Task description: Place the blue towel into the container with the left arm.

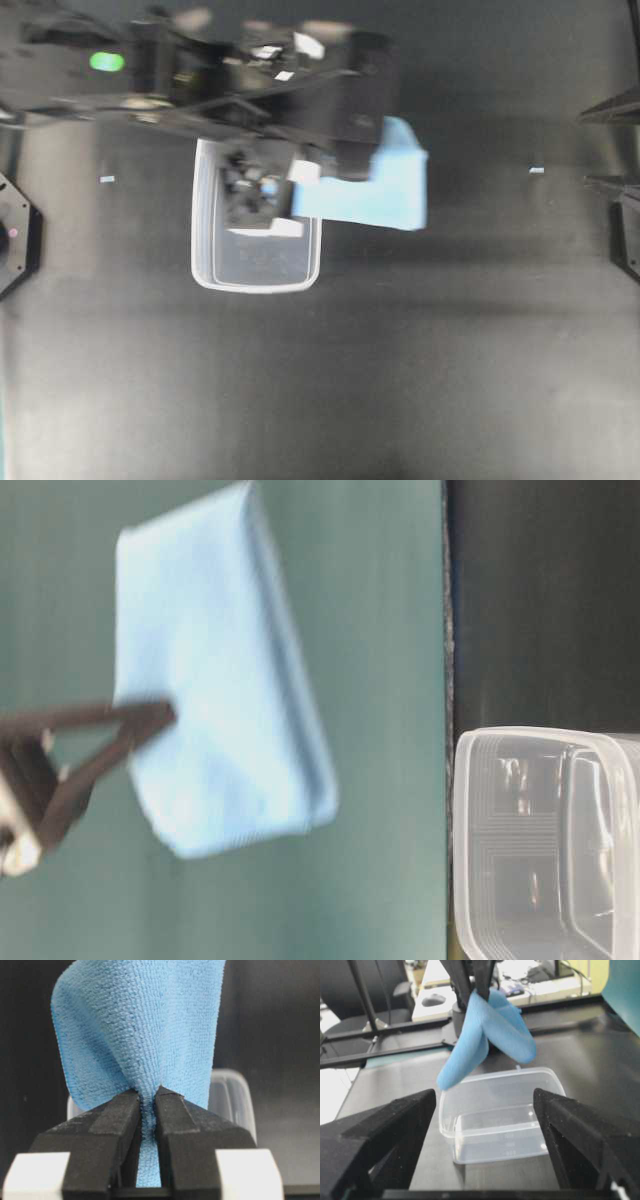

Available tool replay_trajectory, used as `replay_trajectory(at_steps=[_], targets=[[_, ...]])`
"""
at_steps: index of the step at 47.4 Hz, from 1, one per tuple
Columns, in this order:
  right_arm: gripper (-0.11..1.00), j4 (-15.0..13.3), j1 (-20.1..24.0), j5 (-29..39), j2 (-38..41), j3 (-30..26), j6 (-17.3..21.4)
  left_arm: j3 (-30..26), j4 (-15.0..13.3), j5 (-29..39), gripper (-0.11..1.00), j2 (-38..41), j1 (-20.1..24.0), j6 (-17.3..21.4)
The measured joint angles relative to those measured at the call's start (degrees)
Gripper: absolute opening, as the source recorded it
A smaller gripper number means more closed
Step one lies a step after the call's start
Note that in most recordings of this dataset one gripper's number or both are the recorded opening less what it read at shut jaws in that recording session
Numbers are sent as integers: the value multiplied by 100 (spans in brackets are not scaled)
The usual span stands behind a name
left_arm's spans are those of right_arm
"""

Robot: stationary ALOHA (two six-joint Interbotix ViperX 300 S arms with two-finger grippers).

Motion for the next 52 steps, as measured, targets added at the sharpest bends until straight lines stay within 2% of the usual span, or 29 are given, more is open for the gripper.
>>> replay_trajectory(at_steps=[9, 15, 48, 50, 52], targets=[[76, 0, 0, -18, 0, -9, 9, 861, 9, -9, 6, -466, 0, 0], [76, 0, 0, -26, 0, 0, 9, 1169, 9, -35, 6, -571, 9, -18], [76, 0, 0, -26, 0, 0, 9, 1389, 0, -158, 6, -580, 97, -62], [76, -9, 9, -35, 0, 0, 9, 1415, 9, -158, 9, -580, 114, -88], [76, 0, 0, -35, 0, 0, 9, 1424, 0, -158, 19, -580, 132, -88]])
